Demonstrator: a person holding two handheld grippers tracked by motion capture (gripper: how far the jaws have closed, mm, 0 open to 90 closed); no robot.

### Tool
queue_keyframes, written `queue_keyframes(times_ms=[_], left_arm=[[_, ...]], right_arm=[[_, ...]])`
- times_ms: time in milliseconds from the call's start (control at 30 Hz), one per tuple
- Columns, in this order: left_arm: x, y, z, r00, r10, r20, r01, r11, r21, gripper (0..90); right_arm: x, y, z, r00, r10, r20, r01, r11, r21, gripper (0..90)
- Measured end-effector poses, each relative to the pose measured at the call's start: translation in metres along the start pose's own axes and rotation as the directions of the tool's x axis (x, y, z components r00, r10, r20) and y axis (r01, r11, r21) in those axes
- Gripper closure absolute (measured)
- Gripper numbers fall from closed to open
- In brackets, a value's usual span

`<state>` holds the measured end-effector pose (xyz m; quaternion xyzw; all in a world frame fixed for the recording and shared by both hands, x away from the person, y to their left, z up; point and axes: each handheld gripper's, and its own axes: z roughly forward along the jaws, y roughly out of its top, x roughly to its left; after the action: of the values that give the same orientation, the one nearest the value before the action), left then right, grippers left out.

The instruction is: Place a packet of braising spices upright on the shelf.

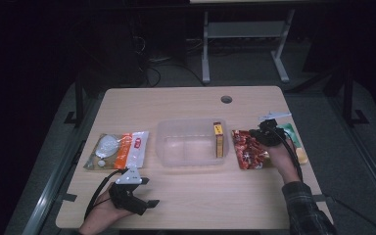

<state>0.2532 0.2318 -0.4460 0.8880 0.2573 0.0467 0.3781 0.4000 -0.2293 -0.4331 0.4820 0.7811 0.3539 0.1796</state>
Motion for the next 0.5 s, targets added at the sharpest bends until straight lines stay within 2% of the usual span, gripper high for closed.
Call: queue_keyframes(times_ms=[100, 167, 333, 467, 500], left_arm=[[0.0, 0.001, -0.001, 0.9999, 0.003, -0.017, -0.003, 1.0, 0.0, 13.6], [0.001, 0.001, -0.003, 0.9997, -0.008, -0.023, 0.008, 0.9999, -0.007, 13.6], [0.002, 0.002, -0.004, 0.9992, -0.002, -0.039, 0.001, 1.0, -0.01, 13.6], [0.001, 0.002, -0.003, 0.9989, 0.012, -0.045, -0.012, 0.9999, 0.002, 13.6], [0.001, 0.001, -0.002, 0.9991, 0.004, -0.043, -0.004, 1.0, -0.001, 13.6]], right_arm=[[-0.008, 0.004, 0.013, 0.9998, 0.013, 0.013, -0.013, 1.0, 0.002, 89.9], [-0.013, 0.003, 0.019, 0.9997, 0.017, 0.015, -0.017, 1.0, 0.009, 89.9], [-0.025, -0.002, 0.032, 0.9987, 0.04, 0.031, -0.041, 0.999, 0.029, 89.9], [-0.029, 0.001, 0.041, 0.9986, 0.04, 0.033, -0.041, 0.999, 0.026, 89.9], [-0.03, 0.002, 0.044, 0.9983, 0.051, 0.027, -0.051, 0.999, 0.015, 89.9]])
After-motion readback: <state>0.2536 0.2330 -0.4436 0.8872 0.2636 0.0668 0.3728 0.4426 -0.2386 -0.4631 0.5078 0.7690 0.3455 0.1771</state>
